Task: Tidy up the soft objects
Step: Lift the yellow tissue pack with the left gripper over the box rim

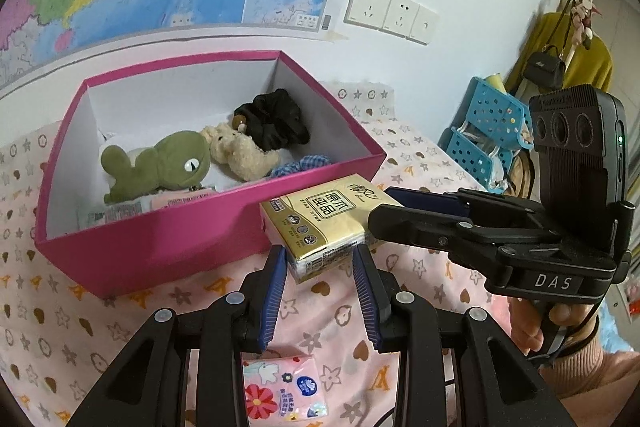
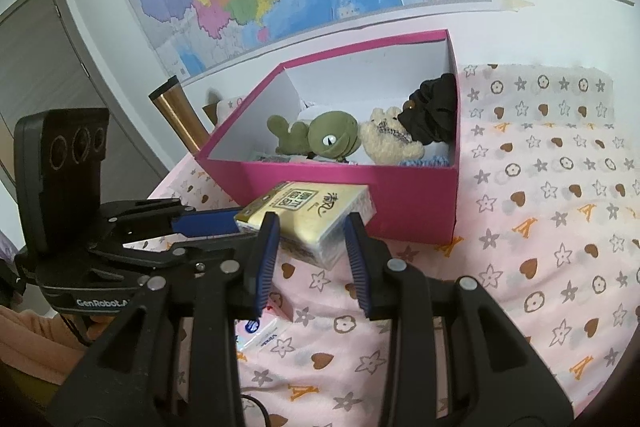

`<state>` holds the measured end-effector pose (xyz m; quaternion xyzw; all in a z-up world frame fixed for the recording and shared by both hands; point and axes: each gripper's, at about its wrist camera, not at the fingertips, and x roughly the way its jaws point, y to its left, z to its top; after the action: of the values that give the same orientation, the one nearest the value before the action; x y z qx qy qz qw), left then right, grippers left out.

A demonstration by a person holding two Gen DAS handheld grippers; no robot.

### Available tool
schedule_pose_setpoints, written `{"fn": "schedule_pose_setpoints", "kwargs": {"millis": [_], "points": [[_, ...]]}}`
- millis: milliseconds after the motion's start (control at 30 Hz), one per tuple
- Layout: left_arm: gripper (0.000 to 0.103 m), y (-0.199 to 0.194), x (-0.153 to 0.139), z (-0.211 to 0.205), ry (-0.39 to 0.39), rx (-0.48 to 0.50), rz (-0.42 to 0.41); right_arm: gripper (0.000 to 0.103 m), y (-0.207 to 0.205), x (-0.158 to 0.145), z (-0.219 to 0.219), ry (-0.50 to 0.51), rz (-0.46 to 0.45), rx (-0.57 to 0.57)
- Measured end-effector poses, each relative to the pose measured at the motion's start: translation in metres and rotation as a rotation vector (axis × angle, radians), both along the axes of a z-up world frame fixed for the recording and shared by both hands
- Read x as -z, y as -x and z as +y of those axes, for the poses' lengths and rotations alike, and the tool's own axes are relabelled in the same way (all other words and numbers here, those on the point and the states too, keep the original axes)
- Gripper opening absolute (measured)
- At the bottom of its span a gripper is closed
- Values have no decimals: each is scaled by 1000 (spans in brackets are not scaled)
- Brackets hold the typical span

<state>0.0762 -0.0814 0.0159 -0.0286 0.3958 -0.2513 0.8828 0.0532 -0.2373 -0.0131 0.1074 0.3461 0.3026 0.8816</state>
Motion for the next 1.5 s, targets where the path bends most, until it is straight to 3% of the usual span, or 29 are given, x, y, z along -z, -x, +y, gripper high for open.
{"fn": "schedule_pose_setpoints", "kwargs": {"millis": [1500], "points": [[37,-22,-30,1,-11,-22,-112,37,-23,-28,2,-7,-78,0]]}}
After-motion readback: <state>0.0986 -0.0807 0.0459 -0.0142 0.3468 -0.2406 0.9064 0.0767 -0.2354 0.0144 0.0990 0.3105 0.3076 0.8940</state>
